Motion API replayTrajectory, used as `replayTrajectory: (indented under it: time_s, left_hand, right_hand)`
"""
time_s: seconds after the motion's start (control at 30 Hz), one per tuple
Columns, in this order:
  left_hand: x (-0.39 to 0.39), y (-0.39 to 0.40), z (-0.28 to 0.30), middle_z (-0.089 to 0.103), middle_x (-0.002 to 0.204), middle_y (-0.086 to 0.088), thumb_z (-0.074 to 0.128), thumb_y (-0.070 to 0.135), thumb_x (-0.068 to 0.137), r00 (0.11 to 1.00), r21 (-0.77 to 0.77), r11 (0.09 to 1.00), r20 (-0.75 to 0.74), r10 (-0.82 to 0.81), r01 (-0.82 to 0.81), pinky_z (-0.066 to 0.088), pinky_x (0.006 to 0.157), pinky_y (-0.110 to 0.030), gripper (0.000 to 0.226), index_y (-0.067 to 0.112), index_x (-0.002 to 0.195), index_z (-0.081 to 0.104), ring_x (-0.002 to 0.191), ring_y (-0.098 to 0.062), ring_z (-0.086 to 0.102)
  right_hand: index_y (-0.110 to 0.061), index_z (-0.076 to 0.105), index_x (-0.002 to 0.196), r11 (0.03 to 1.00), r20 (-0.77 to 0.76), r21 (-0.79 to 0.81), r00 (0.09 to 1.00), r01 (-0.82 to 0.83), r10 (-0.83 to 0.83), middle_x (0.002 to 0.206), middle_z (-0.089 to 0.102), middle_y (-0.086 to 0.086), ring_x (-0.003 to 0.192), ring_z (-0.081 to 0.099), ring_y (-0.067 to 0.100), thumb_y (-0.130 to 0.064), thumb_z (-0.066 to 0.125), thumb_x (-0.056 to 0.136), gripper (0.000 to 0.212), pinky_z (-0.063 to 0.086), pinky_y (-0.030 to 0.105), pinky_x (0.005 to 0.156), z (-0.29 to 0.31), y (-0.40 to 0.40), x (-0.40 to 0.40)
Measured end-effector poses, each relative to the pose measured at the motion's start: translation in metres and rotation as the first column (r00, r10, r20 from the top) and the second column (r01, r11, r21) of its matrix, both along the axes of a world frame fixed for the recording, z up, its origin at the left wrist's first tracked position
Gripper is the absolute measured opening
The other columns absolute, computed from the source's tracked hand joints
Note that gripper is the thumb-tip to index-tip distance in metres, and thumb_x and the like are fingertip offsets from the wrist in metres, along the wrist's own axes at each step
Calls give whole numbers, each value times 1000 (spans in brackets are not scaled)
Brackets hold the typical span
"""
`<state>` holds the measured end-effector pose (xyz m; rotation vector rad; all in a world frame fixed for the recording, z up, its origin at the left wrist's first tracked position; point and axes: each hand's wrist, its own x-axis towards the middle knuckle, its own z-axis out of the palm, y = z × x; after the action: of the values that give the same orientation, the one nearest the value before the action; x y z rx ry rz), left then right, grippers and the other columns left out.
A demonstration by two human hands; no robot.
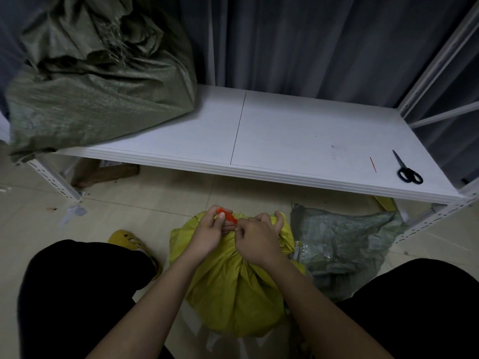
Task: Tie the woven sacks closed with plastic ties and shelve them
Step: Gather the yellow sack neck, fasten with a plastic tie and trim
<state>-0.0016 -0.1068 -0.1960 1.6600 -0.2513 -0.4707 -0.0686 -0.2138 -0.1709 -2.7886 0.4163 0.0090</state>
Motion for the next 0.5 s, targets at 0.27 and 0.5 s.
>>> replayTrajectory:
  time_s: [0.27,0.5]
  left_hand:
    - [0,2,-4,66,84,-5,36,13,101,998,37,999,55,-14,12,53,72,-14,19,17,96,54,69,3,66]
    - [-12,4,-4,63,84,10,38,16,100,938,178,984,342,-49,-13,46,69,-9,17,15,102,55,78,9,60]
  right_hand:
    - [-22,63,91,1000,11,9,1000,-1,1,96,66,-3,114,41,22,-29,38,93,26,-2,55,111,-1,0,0]
    - [-23,61,86,998,51,59,999,-1,-2,93,65,-6,114,41,20,-28,38,93,25,-4,53,110,-5,-2,-2]
